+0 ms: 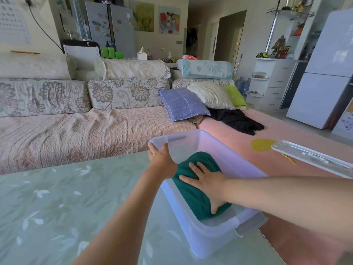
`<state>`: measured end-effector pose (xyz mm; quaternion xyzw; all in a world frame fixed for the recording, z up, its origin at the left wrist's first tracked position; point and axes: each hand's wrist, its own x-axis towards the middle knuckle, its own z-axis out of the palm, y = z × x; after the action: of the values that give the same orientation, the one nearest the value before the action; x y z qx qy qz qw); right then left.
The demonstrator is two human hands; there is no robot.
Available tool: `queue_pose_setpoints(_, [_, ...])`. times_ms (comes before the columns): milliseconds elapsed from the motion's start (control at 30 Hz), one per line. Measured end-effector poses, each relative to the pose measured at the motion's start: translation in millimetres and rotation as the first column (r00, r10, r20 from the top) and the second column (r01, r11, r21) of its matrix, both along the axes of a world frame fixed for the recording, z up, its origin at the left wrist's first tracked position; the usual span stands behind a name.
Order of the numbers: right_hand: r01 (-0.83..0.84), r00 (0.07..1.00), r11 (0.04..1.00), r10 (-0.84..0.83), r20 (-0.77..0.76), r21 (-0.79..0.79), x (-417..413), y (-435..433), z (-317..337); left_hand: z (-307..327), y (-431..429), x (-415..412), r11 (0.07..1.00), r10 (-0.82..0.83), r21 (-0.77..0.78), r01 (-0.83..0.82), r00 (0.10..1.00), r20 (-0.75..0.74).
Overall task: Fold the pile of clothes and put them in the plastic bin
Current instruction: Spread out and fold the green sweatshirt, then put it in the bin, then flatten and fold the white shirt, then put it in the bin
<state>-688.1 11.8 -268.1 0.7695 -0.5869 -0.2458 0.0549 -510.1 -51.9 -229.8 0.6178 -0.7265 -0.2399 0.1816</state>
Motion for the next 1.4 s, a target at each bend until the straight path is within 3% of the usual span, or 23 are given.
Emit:
queue_pose_setpoints(133, [0.068,0.997,0.995,-0.066,0.036,-0.067,15,-28,1,1,-6,2,1.0,-0.024,0.005,0.024,1.0,0.002])
queue_pose_setpoints(300, [0.101,0.995,0.995,-0.1,-0.015,0.016,19,-35,5,-5,-14,3,0.999,-0.043,-0.014,0.043,0.999,-0.014])
queue_pose_setpoints(433, [0.123,0.983,0.991,-0.128,0.128,0.043,13,-31,-2,-8,-21,1,0.996,-0.072,-0.055,0.07,0.997,-0.036])
queue_pose_setpoints(600, [0.169,0.973,0.98,-0.184,0.141,0.106,15,-34,10,-4,-13,1,0.985,0.018,-0.171,-0.023,0.999,-0.034])
queue_pose_setpoints(733, [0.206,0.908,0.975,-0.221,0.355,0.079,25,-30,33,2,6,9,0.974,-0.046,-0.224,0.026,0.995,-0.087])
queue_pose_setpoints(867, [0.231,0.784,0.97,-0.137,0.606,-0.079,50,-17,64,12,23,31,0.97,-0.093,-0.233,0.076,0.994,-0.064])
queue_pose_setpoints(1000, [0.267,0.593,0.951,-0.035,0.805,-0.155,95,-2,95,33,43,74,0.957,-0.108,-0.277,0.09,0.993,-0.052])
queue_pose_setpoints(1067, [0.242,0.543,0.955,0.011,0.84,-0.17,129,7,108,43,53,104,0.953,-0.077,-0.297,0.058,0.996,-0.052])
queue_pose_setpoints(1400, [0.034,0.538,0.993,0.075,0.839,-0.111,331,54,88,26,128,318,0.96,0.17,-0.226,-0.167,0.985,-0.006])
